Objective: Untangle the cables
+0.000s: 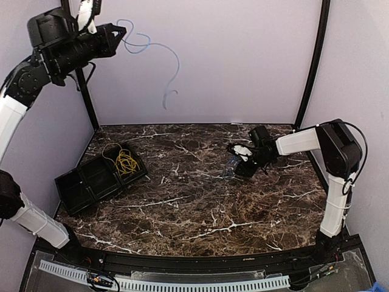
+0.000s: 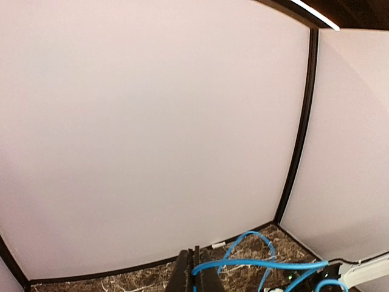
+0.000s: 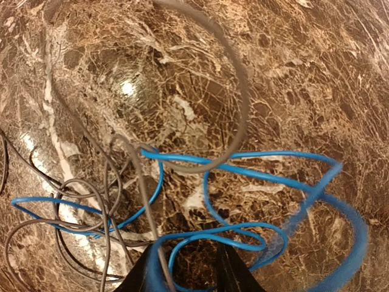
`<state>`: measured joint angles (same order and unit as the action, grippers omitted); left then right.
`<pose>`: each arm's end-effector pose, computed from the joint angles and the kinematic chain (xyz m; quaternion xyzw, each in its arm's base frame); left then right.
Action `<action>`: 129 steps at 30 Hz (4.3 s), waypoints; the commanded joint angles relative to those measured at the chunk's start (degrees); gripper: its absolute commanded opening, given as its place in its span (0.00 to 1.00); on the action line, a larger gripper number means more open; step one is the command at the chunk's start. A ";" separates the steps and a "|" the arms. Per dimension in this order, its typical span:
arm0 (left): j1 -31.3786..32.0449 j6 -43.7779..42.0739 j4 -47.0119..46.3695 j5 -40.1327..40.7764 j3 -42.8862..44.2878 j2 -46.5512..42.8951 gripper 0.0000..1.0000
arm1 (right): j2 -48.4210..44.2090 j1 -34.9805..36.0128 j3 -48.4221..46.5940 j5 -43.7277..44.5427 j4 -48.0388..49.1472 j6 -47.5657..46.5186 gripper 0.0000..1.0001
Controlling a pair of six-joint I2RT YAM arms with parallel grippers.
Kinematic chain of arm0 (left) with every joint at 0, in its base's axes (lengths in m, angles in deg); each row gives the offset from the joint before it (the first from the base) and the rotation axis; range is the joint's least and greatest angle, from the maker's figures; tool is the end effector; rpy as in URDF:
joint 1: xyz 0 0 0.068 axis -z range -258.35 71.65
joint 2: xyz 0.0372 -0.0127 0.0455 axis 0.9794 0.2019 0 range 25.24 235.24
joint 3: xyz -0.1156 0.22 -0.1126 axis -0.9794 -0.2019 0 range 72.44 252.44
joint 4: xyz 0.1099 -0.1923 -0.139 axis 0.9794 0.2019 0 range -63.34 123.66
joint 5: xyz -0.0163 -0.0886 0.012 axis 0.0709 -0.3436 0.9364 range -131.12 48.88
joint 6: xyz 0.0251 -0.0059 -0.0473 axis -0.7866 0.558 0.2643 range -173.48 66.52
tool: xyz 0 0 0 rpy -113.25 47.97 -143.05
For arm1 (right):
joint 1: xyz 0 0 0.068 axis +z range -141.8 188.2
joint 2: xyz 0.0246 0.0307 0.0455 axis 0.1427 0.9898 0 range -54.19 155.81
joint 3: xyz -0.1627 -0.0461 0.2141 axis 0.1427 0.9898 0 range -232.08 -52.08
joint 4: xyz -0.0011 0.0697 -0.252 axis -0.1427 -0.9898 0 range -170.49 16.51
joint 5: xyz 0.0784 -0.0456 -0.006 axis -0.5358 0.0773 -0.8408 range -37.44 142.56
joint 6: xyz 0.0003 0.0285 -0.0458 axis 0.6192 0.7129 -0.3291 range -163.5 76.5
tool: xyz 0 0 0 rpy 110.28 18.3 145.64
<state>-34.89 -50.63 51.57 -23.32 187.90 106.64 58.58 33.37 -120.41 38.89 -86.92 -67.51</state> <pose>0.1935 -0.1683 0.5787 0.1118 0.6417 -0.2034 0.7310 0.3556 0.1763 0.1363 -0.4269 0.8539 0.1171 0.2736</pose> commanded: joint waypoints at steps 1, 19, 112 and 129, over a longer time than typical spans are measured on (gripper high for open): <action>-0.11 0.33 0.28 0.68 0.25 -1.19 0.00 | 0.55 -0.78 1.45 4.08 -6.38 0.49 0.33; -0.14 0.74 9.58 11.99 -11.73 -7.48 0.00 | -14.58 -2.54 0.77 -0.12 -14.55 -2.64 0.83; -18.66 -10.10 11.32 14.61 -32.19 -21.86 0.00 | -26.95 -3.34 16.22 -9.53 -11.92 -8.77 0.93; -23.41 -14.80 3.68 20.49 -42.54 -20.98 0.00 | -27.95 -3.29 16.52 -9.97 -12.49 -9.48 0.92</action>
<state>-57.03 -64.90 58.17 -3.91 148.45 86.16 31.11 30.38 -104.11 29.91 -99.31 -76.27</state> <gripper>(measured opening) 0.022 0.922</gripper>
